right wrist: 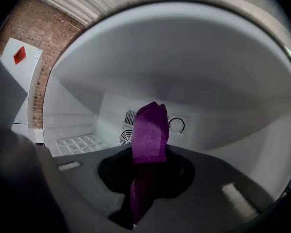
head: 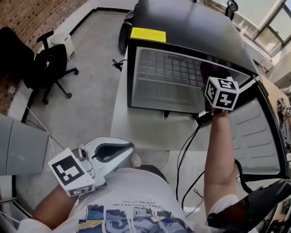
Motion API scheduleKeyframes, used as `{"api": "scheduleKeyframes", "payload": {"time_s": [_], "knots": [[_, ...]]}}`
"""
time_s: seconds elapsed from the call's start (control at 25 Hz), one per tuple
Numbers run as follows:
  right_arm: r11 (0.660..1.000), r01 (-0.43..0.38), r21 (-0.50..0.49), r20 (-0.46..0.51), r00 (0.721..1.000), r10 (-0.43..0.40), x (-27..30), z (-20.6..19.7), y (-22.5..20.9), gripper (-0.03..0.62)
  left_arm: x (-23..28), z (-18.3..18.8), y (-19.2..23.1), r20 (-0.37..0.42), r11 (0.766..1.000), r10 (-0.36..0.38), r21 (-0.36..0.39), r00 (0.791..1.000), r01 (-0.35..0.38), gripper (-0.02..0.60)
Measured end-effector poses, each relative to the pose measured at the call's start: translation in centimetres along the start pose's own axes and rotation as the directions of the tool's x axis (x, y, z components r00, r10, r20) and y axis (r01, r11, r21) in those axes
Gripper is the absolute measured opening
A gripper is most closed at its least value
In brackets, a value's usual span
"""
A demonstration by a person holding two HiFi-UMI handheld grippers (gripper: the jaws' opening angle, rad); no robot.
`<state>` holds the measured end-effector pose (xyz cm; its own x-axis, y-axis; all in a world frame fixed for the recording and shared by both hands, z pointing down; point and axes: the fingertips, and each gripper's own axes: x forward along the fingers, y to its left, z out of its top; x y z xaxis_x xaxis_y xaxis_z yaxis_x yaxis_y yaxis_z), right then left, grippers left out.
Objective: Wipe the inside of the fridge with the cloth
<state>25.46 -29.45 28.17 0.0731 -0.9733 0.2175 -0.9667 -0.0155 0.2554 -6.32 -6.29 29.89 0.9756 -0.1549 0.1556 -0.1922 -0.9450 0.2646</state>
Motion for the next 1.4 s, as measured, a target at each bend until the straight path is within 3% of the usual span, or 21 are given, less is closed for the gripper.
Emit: {"api": "scheduleKeyframes", "payload": {"time_s": [0.44,1.0,1.4], "knots": [[0.998,0.040,-0.044,-0.108,0.993,-0.044,5.5,-2.3,-2.0,0.054,2.7,1.7,2.6,0.005,0.999,0.042,0.014,0.999,-0.042,0.006],[0.992,-0.124,0.019,-0.129,0.984,0.125,7.8,-2.1,3.6,0.054,2.8,1.2,3.2,0.001,0.995,0.103,-0.018,0.995,-0.103,0.005],[0.946,-0.275,0.173,-0.055,0.956,0.289,8.3,-0.3,9.5,0.054,0.2,0.2,3.5,0.016,0.986,0.162,-0.052,0.987,-0.161,0.006]]}}
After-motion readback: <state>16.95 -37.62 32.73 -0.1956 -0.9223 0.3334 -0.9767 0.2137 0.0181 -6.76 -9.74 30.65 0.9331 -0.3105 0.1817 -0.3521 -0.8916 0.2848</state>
